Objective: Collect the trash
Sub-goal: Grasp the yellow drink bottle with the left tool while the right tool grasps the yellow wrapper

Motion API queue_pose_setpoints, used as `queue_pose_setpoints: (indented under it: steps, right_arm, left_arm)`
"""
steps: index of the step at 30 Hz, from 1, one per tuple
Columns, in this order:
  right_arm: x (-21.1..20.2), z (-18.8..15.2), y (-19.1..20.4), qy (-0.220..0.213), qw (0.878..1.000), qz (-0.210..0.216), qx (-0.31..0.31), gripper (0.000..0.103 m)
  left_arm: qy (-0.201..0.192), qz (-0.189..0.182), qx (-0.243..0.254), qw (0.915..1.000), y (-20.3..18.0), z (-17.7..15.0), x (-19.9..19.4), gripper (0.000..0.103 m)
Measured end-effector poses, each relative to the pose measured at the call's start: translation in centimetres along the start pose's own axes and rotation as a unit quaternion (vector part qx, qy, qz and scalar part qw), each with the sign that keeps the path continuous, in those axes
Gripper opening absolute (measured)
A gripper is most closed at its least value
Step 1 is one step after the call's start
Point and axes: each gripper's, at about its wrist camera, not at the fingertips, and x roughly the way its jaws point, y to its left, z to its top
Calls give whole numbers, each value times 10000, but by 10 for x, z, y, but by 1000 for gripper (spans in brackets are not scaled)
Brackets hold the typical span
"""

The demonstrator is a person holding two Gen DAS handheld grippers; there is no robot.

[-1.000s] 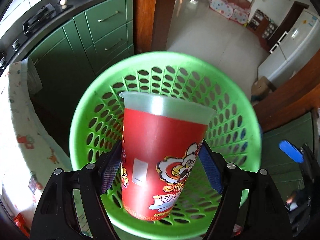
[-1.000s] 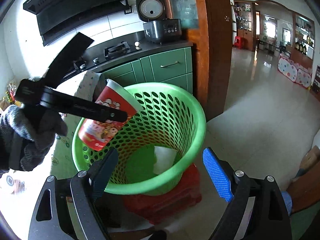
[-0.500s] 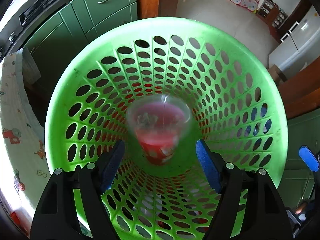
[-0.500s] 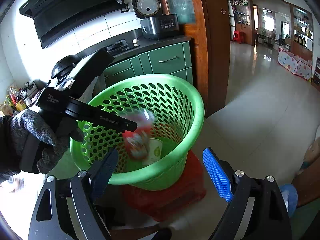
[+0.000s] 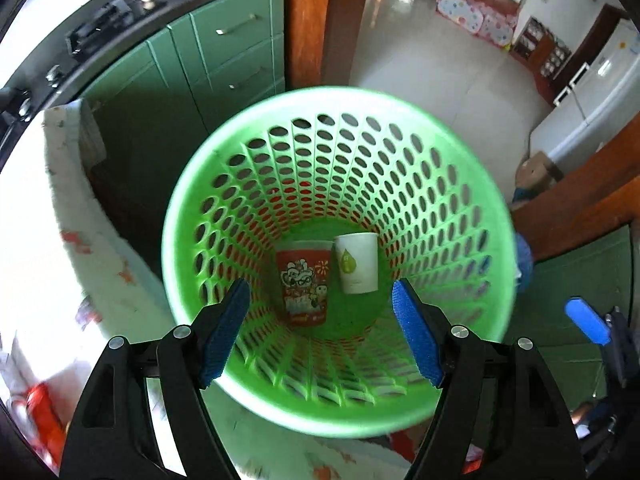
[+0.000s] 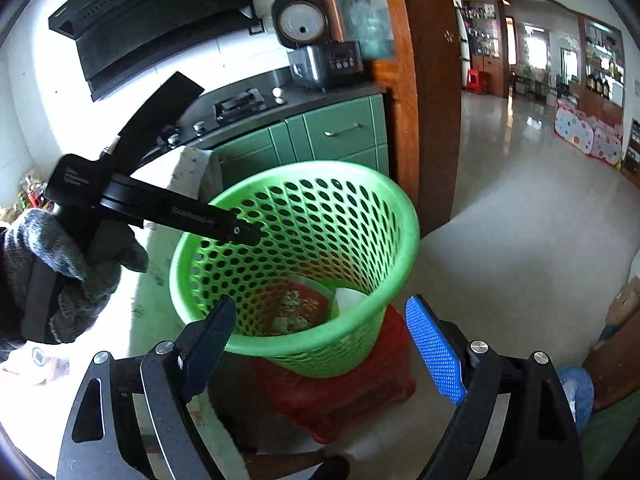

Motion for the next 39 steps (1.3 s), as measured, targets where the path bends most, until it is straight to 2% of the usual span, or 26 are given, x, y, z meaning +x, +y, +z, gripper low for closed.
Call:
queue_pose_setpoints:
  steps: [10, 15, 20, 25, 29, 32, 39]
  right_arm:
    - [-30, -2, 64, -68, 9983, 427, -380, 84]
    - [-37, -3, 97, -37, 9963, 646, -568, 84]
    - [-42, -5, 127, -3, 9935, 853, -754, 84]
    - [-44, -8, 157, 64, 9906, 965, -970, 85]
    - [-44, -9, 178, 95, 9885, 1020, -1114, 85]
    - [-43, -11, 192, 134, 9872, 1030, -1214, 85]
    - [-32, -9, 213, 297, 9851, 1067, -1315, 85]
  left_arm:
    - [-901, -59, -168, 9958, 27, -68, -109, 73]
    - [-1309, -51, -232, 9911, 53, -115, -156, 73]
    - [-1547, 133, -101, 9878, 82, -174, -190, 73]
    - [-1558, 180, 42, 9876, 112, -230, -209, 74]
    - [-1374, 236, 297, 9898, 124, -269, -211, 78]
    - [-1196, 299, 633, 9904, 127, -285, -205, 82]
    - [-745, 479, 1317, 9873, 127, -301, -178, 83]
